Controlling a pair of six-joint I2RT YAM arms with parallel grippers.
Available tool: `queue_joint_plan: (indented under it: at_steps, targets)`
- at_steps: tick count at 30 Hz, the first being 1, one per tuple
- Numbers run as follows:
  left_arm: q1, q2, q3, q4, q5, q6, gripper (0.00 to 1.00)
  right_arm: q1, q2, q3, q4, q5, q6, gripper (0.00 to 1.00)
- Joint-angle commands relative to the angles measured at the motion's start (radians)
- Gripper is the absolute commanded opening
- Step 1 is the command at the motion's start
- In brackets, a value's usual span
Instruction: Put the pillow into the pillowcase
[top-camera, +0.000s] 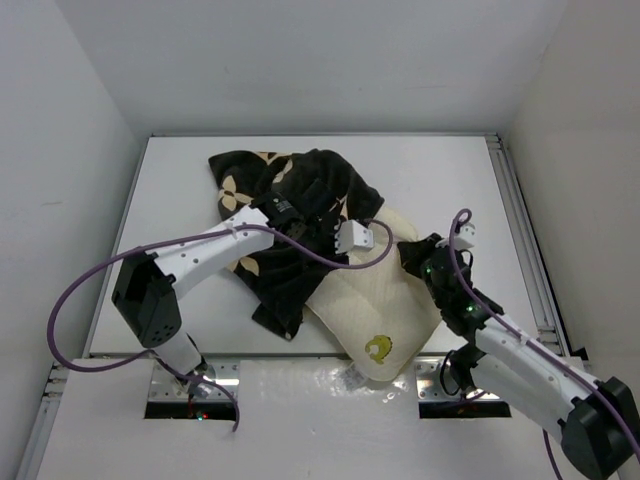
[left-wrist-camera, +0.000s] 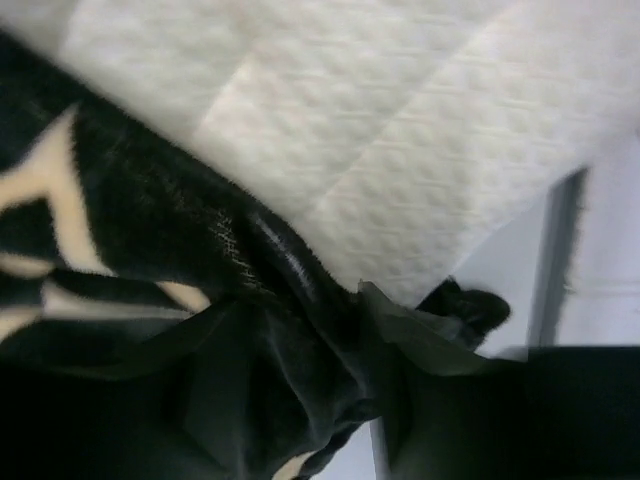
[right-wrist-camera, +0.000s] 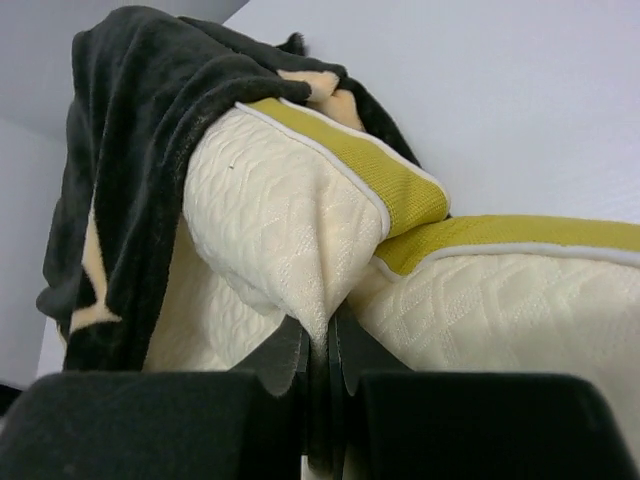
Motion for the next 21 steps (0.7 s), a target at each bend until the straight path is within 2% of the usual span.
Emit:
queue_joint_plan:
  at_steps: [1, 2, 3, 4, 7, 8, 11, 12, 13, 14, 15, 16, 17, 20, 21]
  targets:
    - [0.028, -0.014, 0.040, 0.124, -0.165, -0.153, 0.62, 0.005, -0.036, 0.007, 0.045, 0.180, 0.173, 0.00]
    - [0.032, -0.008, 0.054, 0.132, -0.198, -0.175, 0.76, 0.005, -0.041, -0.002, 0.022, 0.204, 0.210, 0.00]
    - [0.043, -0.003, 0.069, 0.133, -0.215, -0.198, 0.82, 0.006, -0.048, -0.012, 0.002, 0.258, 0.281, 0.00]
    - [0.070, -0.005, 0.092, 0.136, -0.238, -0.239, 0.99, 0.009, -0.051, -0.015, -0.075, 0.287, 0.318, 0.00]
    - [0.164, -0.050, 0.088, 0.190, -0.279, -0.336, 1.00, 0.019, -0.051, 0.019, -0.300, 0.413, 0.471, 0.00]
    - [0.192, -0.067, 0.081, 0.230, -0.287, -0.357, 1.00, 0.019, -0.047, 0.028, -0.343, 0.430, 0.519, 0.00]
    - [0.308, -0.113, 0.061, 0.248, -0.310, -0.422, 1.00, 0.025, -0.019, 0.054, -0.377, 0.421, 0.511, 0.00]
    - [0.342, -0.120, 0.054, 0.235, -0.321, -0.424, 0.96, 0.031, -0.005, 0.062, -0.356, 0.395, 0.508, 0.00]
    - [0.354, -0.123, 0.046, 0.218, -0.319, -0.415, 0.85, 0.040, 0.011, 0.065, -0.343, 0.390, 0.510, 0.00]
    - [0.365, -0.129, 0.032, 0.193, -0.315, -0.401, 0.64, 0.052, 0.056, 0.071, -0.334, 0.390, 0.519, 0.00]
    - [0.373, -0.149, -0.019, 0.186, -0.303, -0.385, 0.24, 0.078, 0.082, 0.077, -0.337, 0.392, 0.551, 0.00]
    - [0.385, -0.161, -0.058, 0.185, -0.304, -0.361, 0.09, 0.089, 0.108, 0.099, -0.351, 0.404, 0.568, 0.00]
    - [0.394, -0.173, -0.093, 0.192, -0.312, -0.353, 0.00, 0.098, 0.157, 0.112, -0.360, 0.416, 0.585, 0.00]
    - [0.425, -0.199, -0.208, 0.112, -0.243, -0.251, 0.00, 0.128, 0.217, 0.165, -0.386, 0.447, 0.616, 0.00]
    - [0.422, -0.198, -0.248, 0.081, -0.179, -0.215, 0.04, 0.129, 0.223, 0.178, -0.380, 0.449, 0.623, 0.00]
